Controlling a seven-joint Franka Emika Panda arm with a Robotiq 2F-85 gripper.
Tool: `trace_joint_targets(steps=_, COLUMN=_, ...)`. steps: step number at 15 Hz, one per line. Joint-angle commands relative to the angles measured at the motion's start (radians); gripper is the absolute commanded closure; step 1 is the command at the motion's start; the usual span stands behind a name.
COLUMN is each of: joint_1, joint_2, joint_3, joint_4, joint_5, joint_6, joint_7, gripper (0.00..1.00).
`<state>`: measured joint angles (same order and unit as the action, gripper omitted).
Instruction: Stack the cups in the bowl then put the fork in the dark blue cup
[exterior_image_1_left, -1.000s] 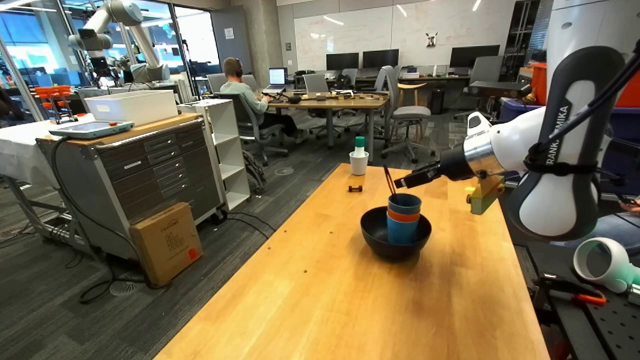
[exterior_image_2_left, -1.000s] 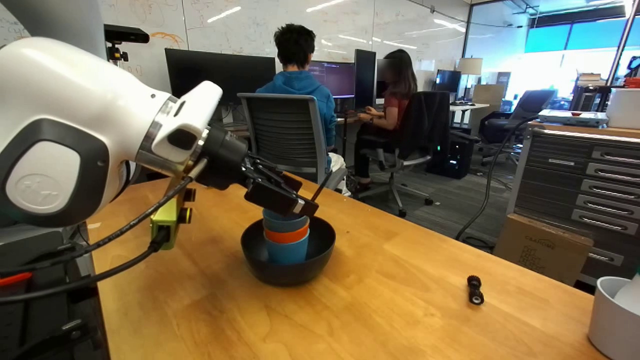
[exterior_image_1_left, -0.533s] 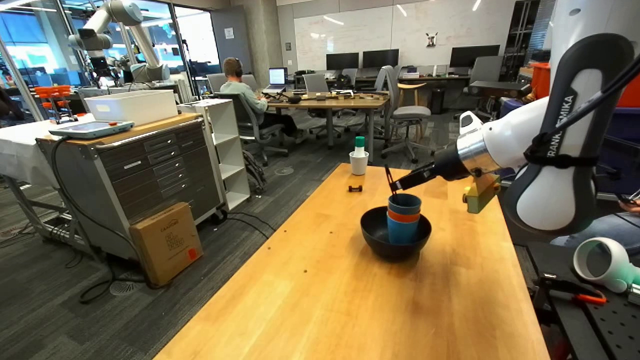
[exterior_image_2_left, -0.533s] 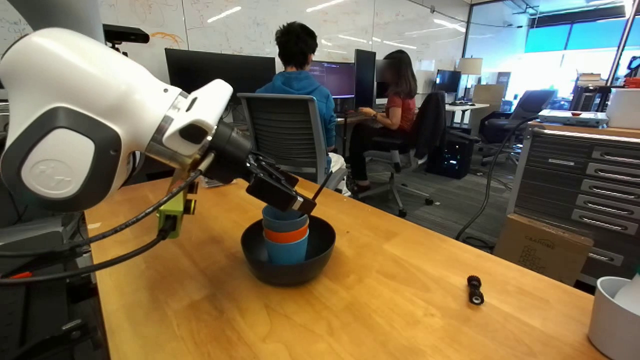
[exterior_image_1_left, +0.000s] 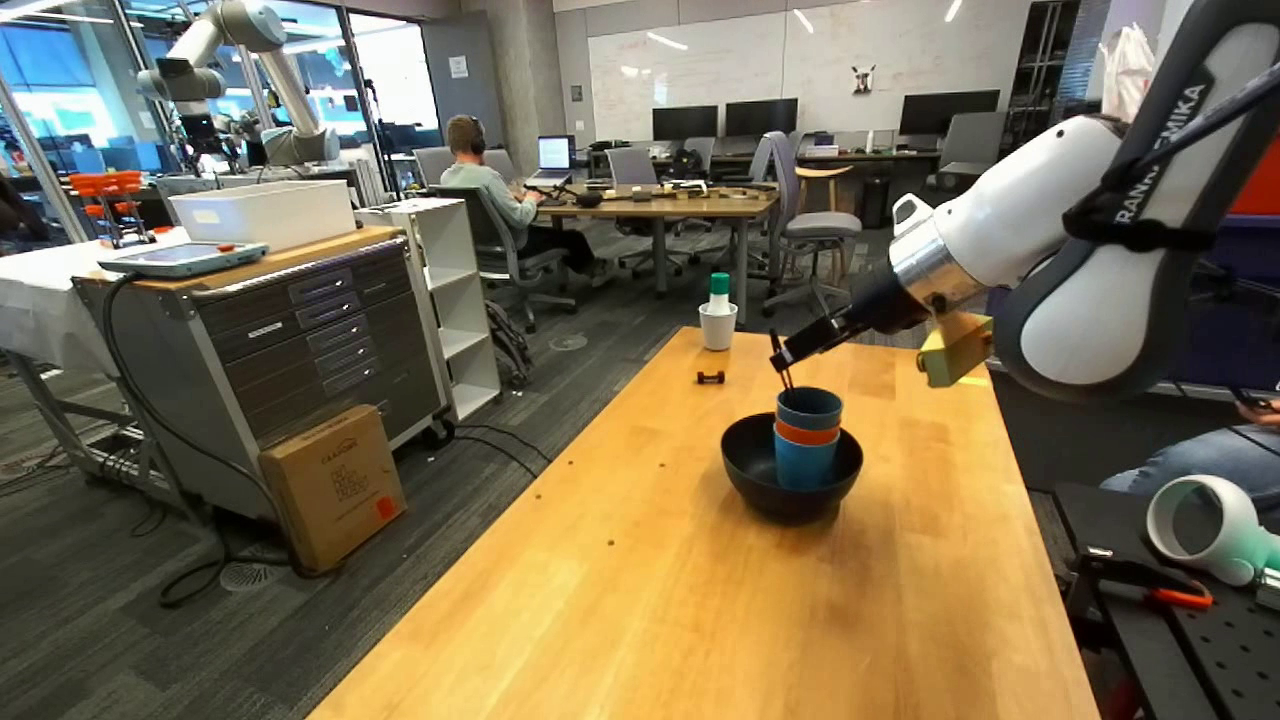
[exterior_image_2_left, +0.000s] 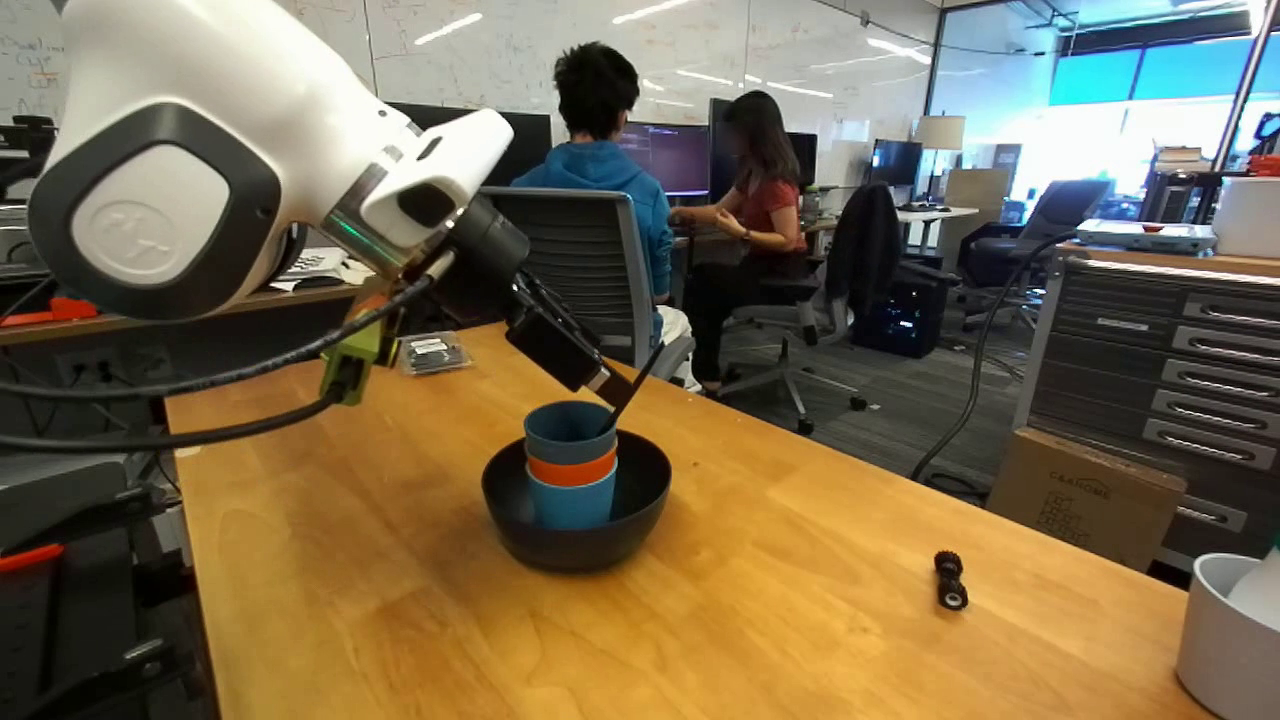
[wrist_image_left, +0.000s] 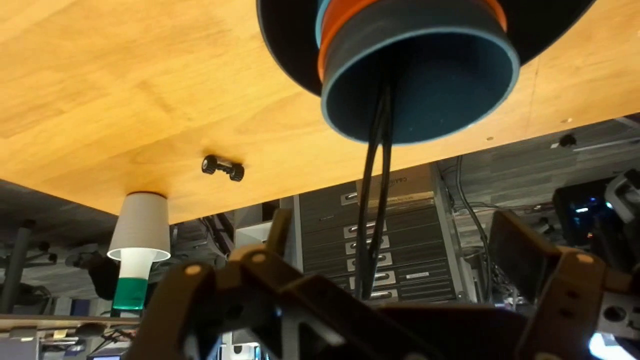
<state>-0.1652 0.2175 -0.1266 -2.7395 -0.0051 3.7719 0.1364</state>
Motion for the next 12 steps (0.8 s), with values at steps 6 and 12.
trace_joint_targets(steps=6, joint_1=0.024, joint_2=-0.222, joint_3=-0.016, joint_4=0.03, joint_5=0.087, joint_6=-0.52, joint_7=-0.032, gripper=0.0)
trace_joint_targets(steps=12, joint_1=-0.011, joint_2=-0.28, joint_3=-0.012, joint_4=0.128, joint_5=-0.005, joint_6=-0.999, joint_7=0.036, gripper=0.0)
